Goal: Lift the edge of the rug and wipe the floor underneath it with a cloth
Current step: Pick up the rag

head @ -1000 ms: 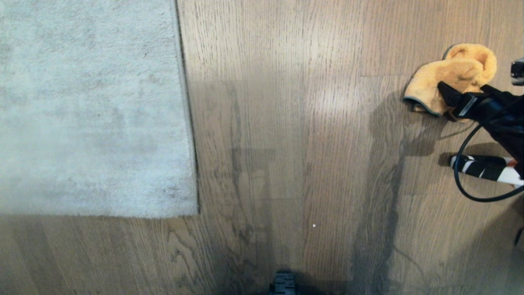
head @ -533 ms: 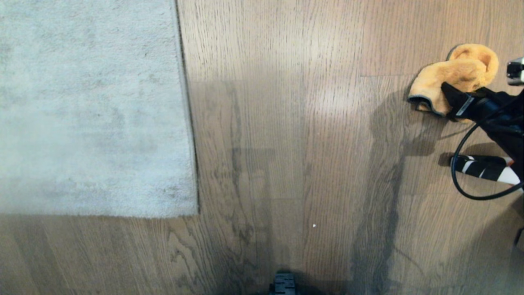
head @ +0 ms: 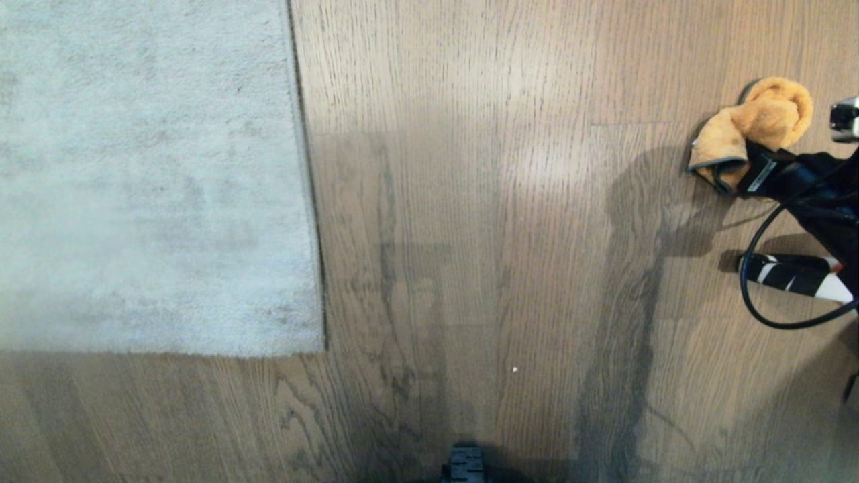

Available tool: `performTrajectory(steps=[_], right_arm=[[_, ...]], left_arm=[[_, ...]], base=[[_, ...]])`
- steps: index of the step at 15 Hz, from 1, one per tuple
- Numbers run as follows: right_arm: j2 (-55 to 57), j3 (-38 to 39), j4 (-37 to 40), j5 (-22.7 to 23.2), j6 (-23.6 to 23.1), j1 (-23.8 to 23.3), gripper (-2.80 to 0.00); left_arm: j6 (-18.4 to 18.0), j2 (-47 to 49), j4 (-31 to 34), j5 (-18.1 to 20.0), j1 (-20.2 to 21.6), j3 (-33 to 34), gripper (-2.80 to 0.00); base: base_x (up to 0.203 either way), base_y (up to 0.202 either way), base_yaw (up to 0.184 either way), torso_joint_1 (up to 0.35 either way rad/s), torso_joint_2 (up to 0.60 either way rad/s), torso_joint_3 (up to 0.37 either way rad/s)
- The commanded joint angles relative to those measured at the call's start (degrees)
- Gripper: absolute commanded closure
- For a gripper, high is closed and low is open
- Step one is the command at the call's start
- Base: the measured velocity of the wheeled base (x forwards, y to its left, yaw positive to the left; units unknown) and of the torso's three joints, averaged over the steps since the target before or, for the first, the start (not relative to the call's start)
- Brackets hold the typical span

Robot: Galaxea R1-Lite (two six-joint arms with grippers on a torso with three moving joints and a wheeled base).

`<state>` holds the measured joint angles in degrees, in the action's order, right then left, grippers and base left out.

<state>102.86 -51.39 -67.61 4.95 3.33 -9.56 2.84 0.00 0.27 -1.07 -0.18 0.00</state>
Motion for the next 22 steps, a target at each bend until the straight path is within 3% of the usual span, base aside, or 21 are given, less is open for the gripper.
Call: performTrajectory(steps=[1,9,22], right_arm=[[-0.79,0.44,-0.42,0.06,0.01,0.07,0.0],[-10.24,10.11,0.33,4.75,-0.19,0.07,0.0],[-29.09,29.75,3.16,8.32,-0.33,0.07,0.0]], left_arm=[[0.06,0.0,0.0,-0.05,0.01,0.0,0.0],[0.06,0.0,0.0,-0.07,0.01,0.0,0.0],[0.06,0.0,0.0,-0.06,0.01,0.0,0.0]], base=[[0.0,0.0,0.0,0.0,0.0,0.0],[0.0,0.0,0.0,0.0,0.0,0.0],[0.0,0.0,0.0,0.0,0.0,0.0]])
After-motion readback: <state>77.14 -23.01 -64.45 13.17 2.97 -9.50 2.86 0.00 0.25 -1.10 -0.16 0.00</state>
